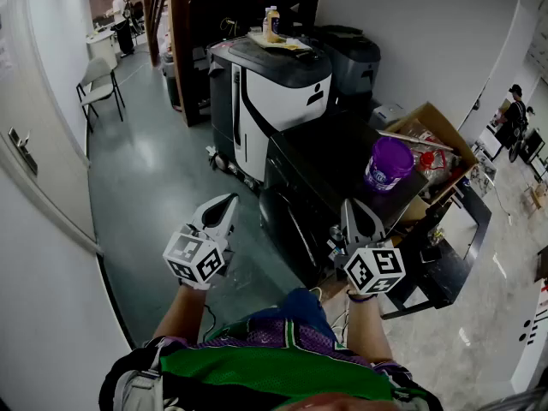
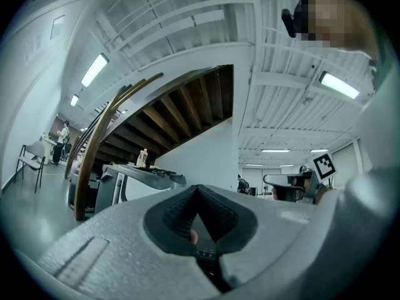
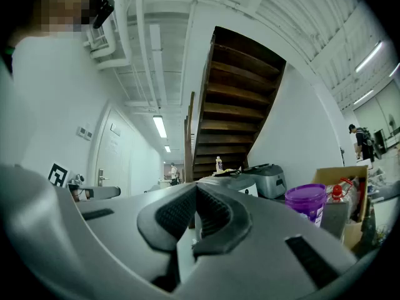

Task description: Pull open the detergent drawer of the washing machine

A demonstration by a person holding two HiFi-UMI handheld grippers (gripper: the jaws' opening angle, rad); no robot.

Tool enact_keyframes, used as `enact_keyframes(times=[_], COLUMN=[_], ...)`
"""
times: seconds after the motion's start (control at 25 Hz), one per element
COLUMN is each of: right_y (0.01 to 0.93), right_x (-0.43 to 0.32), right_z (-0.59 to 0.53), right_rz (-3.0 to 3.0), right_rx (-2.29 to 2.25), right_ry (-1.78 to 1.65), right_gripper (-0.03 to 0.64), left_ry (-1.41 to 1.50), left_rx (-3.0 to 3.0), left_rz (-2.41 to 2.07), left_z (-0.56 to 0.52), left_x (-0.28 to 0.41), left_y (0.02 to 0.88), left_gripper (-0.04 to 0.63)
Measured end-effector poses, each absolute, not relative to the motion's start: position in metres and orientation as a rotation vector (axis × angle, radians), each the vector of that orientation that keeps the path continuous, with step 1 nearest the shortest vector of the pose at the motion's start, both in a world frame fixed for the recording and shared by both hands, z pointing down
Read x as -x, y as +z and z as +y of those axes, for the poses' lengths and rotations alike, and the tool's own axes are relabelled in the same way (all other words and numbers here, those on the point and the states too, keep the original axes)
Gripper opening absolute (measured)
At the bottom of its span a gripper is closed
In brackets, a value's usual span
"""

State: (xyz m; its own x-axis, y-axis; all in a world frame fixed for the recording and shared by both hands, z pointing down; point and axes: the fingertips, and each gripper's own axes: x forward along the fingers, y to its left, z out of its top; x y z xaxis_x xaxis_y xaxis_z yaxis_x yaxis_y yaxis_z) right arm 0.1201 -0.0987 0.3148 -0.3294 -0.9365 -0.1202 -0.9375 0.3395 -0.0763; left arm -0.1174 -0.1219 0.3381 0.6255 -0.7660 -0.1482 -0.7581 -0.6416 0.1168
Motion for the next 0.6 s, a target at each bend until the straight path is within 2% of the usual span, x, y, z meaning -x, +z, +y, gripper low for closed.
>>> enact_keyframes(times=[0.6], right_y=[0.313], right_x=[-0.117], right_z=[-0.121], right_rz=[2.502], right_rx=[1.67], right_ry=[0.034], right_gripper=[0.0], left_ry=[-0.263], left_rx=[-2.758], left_rz=[-1.307], left_z=[-0.149], left_x=[0.111], left_y=[0.347], left_gripper=[0.012])
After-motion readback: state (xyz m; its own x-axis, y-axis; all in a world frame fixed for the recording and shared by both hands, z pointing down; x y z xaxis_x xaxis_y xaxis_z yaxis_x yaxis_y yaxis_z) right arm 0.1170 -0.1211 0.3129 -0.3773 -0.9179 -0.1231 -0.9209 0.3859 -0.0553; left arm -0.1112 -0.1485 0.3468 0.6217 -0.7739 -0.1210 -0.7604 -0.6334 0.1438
